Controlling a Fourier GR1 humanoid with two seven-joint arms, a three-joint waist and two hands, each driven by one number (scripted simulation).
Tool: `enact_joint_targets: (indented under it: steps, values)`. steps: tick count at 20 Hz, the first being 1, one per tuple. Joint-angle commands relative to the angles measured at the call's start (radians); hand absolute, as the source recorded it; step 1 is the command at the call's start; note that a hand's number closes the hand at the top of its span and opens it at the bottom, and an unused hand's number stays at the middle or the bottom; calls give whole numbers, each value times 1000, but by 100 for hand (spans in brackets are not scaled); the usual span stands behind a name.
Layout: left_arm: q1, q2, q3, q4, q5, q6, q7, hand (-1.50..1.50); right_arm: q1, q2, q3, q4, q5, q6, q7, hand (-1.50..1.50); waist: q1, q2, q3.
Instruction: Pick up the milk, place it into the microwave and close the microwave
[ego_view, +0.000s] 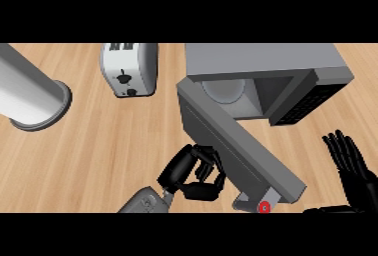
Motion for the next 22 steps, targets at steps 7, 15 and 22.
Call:
enact_joint_targets:
  steps: [7, 15, 22]
  values:
    - [-201, -3, -227, 220, 327, 206, -42, 150, 50, -20, 26, -263, -157, 90, 147, -150, -41, 11, -1]
    - [-299, -3, -255, 196, 505, 299, -126, 150, 38, -87, 42, -348, -245, 162, 242, -150, -100, 26, -3]
    - [-365, -3, -227, 186, 630, 474, -169, 150, 10, -132, 49, -409, -261, 185, 290, -150, -130, 32, -3]
